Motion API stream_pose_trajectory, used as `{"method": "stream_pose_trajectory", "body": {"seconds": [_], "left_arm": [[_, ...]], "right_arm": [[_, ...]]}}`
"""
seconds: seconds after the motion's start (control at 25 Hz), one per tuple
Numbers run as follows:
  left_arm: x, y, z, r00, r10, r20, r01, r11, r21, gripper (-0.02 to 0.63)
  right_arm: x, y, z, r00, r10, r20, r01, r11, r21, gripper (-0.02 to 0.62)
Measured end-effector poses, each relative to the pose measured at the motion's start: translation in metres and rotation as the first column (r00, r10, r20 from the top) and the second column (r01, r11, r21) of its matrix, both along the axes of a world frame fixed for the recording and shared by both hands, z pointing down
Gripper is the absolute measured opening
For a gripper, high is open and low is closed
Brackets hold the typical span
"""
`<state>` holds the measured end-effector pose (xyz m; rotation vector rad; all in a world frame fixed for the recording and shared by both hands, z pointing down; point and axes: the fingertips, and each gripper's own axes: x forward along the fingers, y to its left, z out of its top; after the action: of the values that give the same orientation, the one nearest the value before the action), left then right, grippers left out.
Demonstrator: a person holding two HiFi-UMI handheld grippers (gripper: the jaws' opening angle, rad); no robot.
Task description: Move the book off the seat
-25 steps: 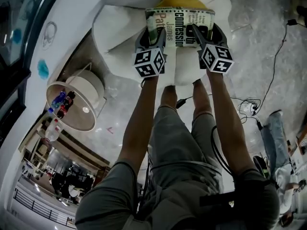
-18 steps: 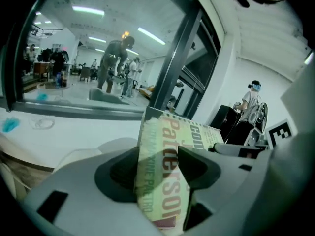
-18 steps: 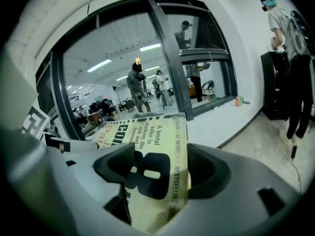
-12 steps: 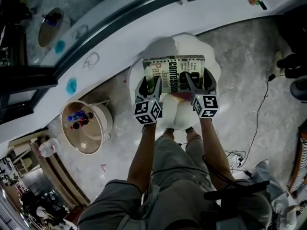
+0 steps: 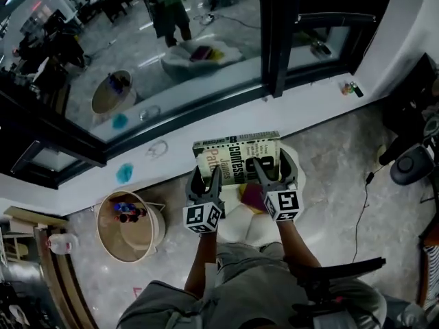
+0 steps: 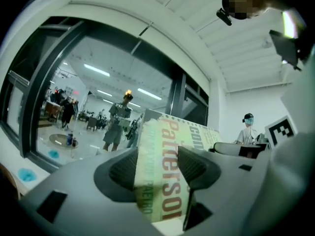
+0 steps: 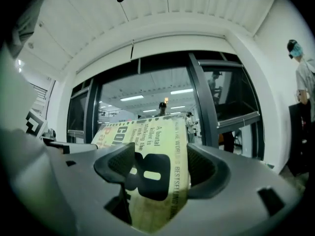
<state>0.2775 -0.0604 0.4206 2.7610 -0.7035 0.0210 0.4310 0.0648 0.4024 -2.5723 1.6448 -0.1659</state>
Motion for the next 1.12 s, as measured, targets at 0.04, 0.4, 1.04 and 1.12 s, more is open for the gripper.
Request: {"method": "stream_pose_trajectory", "body": {"seconds": [0.04, 0.4, 1.04, 1.12], "left_arm": [[-0.007, 0.001, -0.021, 1.0, -0.004, -0.022, 0.005, 0.999, 0.034, 0.253], [-0.057, 0.027, -0.182, 0.988, -0.07, -0.135, 0.114, 0.926, 0.36, 0.255], [-0.086, 0.045, -0.18, 0.979, -0.163, -0.126, 0.196, 0.925, 0.325, 0.255], [-0.09, 0.045, -0.178, 0.974, -0.197, -0.113, 0.224, 0.917, 0.329, 0.255]], "right_arm": [[-0.006, 0.001, -0.02, 1.0, -0.005, -0.02, 0.006, 1.0, 0.028, 0.333], [-0.051, 0.018, -0.164, 0.99, -0.045, -0.136, 0.081, 0.959, 0.27, 0.333], [-0.069, 0.021, -0.171, 0.973, -0.152, -0.175, 0.195, 0.945, 0.264, 0.333], [-0.07, 0.015, -0.166, 0.968, -0.191, -0.165, 0.231, 0.934, 0.271, 0.333]]}}
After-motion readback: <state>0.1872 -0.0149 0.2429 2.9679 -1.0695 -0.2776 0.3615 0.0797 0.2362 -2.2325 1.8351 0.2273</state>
